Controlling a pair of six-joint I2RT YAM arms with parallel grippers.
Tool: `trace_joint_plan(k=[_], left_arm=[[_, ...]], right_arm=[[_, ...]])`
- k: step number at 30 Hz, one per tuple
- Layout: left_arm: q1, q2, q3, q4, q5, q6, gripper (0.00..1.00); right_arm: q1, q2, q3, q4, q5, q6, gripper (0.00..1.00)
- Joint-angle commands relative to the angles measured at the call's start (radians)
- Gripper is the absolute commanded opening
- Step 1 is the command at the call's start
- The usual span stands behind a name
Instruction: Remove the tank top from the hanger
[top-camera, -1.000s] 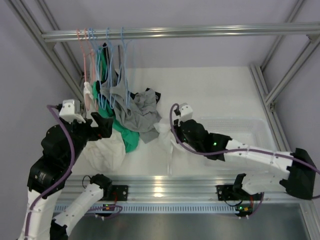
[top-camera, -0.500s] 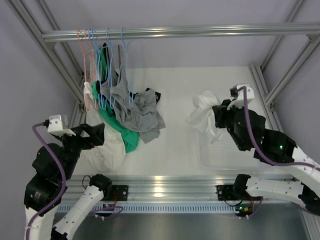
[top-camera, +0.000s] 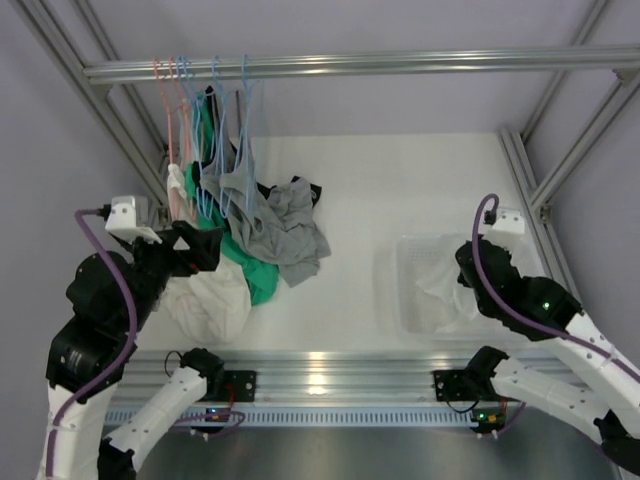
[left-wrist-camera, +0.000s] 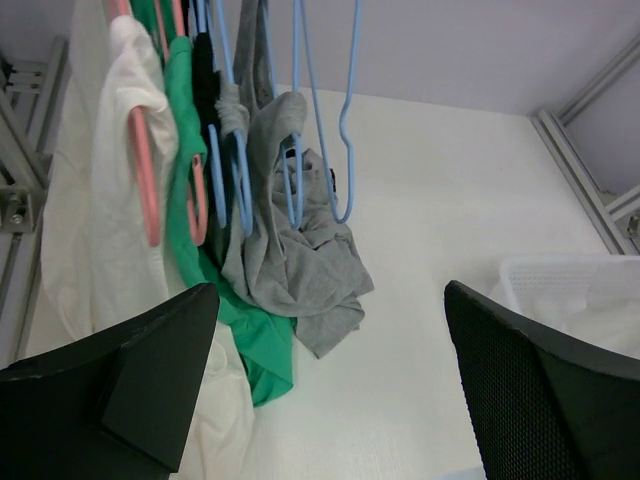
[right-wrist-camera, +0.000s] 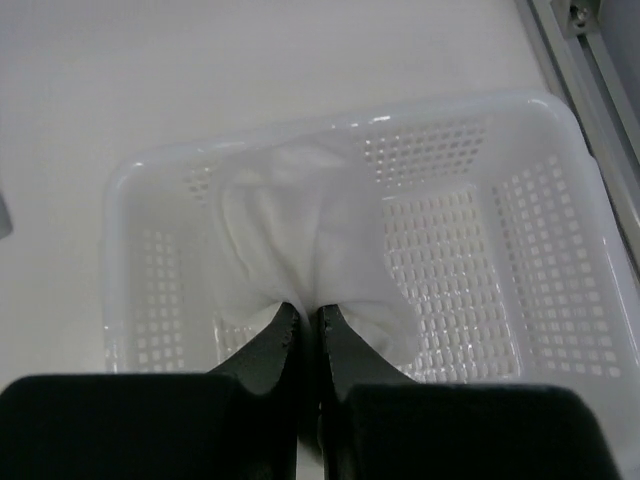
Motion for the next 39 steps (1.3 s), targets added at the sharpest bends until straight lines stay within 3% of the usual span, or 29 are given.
trace_joint_plan(k=[1,8,11,13,16,22,26,28,34,39], left_arm=[[-0.002,0.076,0.059,0.043,0.102,-0.007,0.99],[-0.002,0.164,0.146,0.043,0.159,-0.020,0.99],[-0.002,0.170,0.163,0.043,0.153,-0.025,0.99],[-0.002,0.181,0.168,0.044,0.131,-0.020,0.99],[-0.002,0.201,0.174,0.043,0.096,-0.019,0.99],[0.000,0.280,0.235,0.036,0.045,0.022,0.99],[-0.002,0.411,0.349,0.013,-0.008,0.047,0.97],[-0.002,0.489,0.419,0.007,-0.035,0.065,0.93],[-0.002,0.682,0.600,0.006,-0.113,0.157,0.45],[-0.002,0.742,0.637,0.006,-0.194,0.216,0.45]], right_arm=[[-0.050,0.023,-0.066,-0.005,-0.050,0.047,0.00],[-0.248,0.098,-0.123,0.110,-0.138,-0.071,0.03],[-0.294,0.137,-0.144,0.141,-0.158,-0.085,0.52],[-0.322,0.152,-0.138,0.151,-0.169,-0.094,0.63],[-0.339,0.161,-0.075,0.148,-0.201,-0.128,0.99],[-0.339,0.065,0.083,0.138,-0.299,-0.223,0.99],[-0.339,0.035,0.138,0.245,-0.572,-0.322,0.98],[-0.337,0.052,0.150,0.271,-0.638,-0.348,0.96],[-0.337,0.124,0.138,0.295,-0.749,-0.414,0.87],[-0.339,0.111,0.126,0.309,-0.797,-0.441,0.86]])
